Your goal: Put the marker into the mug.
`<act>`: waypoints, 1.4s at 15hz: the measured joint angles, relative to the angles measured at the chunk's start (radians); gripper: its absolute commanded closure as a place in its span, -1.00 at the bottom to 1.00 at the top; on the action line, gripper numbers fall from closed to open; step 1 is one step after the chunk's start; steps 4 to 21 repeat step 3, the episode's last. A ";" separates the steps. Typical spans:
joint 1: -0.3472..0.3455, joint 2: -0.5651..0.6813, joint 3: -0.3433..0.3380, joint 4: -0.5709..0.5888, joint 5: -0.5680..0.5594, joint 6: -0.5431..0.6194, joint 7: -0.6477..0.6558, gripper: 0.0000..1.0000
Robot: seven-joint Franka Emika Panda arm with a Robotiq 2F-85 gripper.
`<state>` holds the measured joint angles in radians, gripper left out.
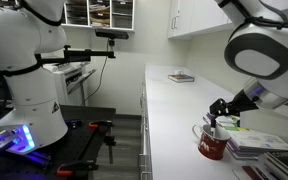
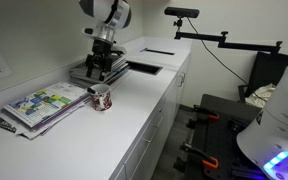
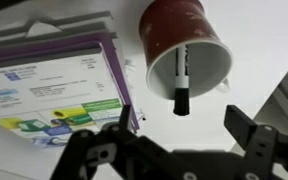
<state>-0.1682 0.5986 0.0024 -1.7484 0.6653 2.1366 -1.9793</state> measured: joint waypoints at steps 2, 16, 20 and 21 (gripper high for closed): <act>0.026 -0.050 0.000 -0.062 -0.093 0.063 0.102 -1.00; 0.037 -0.076 0.000 -0.094 -0.145 0.093 0.157 -1.00; 0.037 -0.076 0.000 -0.094 -0.145 0.093 0.157 -1.00; 0.037 -0.076 0.000 -0.094 -0.145 0.093 0.157 -1.00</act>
